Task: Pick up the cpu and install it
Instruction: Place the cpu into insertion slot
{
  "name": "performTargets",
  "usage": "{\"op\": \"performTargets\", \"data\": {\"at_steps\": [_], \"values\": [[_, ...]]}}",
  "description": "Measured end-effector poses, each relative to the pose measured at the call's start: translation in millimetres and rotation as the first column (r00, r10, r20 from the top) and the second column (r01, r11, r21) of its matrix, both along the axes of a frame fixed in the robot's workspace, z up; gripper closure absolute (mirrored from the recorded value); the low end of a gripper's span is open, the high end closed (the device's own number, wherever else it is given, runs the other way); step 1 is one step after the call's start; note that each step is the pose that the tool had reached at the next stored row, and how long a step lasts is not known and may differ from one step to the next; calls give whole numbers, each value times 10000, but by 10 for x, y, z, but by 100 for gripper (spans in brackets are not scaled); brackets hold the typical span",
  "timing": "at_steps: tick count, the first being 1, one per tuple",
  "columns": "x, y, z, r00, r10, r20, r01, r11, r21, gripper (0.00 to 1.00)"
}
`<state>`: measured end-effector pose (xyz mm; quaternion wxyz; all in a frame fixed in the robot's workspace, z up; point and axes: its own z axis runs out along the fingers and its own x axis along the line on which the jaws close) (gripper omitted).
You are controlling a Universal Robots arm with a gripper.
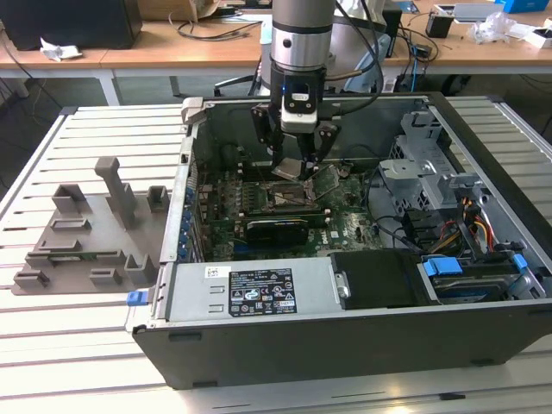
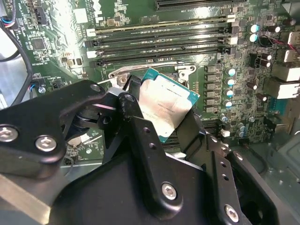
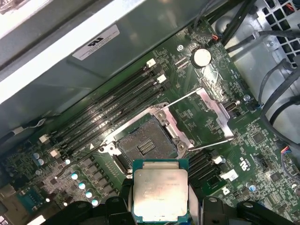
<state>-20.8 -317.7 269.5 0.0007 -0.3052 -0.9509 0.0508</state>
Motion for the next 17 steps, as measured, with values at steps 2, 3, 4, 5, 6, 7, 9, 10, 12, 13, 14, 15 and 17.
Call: {"op": "performTargets", "data": {"at_steps": [2,3,4,5,6,7,9,10,12,13,14,15,17], "values": [[0,0,0,9999,-106,0,106,9999,-15,45],[0,0,-1,9998,-178,0,178,9998,-28,45],[0,0,-1,9998,-214,1,214,9998,-35,45],[0,0,-1,9997,-246,1,246,9997,-40,45],[0,0,-2,9986,-529,3,529,9985,-110,45],[0,0,-2,9967,-809,4,809,9966,-145,45],[0,0,-3,9956,-939,7,939,9955,-156,45],[0,0,-3,9952,-976,7,976,9951,-159,45],[0,0,-4,9932,-1161,9,1161,9931,-180,45],[0,0,-4,9926,-1218,10,1218,9924,-188,45],[0,0,-4,9919,-1273,11,1273,9917,-196,45],[0,0,-4,9908,-1357,13,1357,9905,-208,45],[0,0,-5,9885,-1515,14,1515,9882,-223,45]]}}
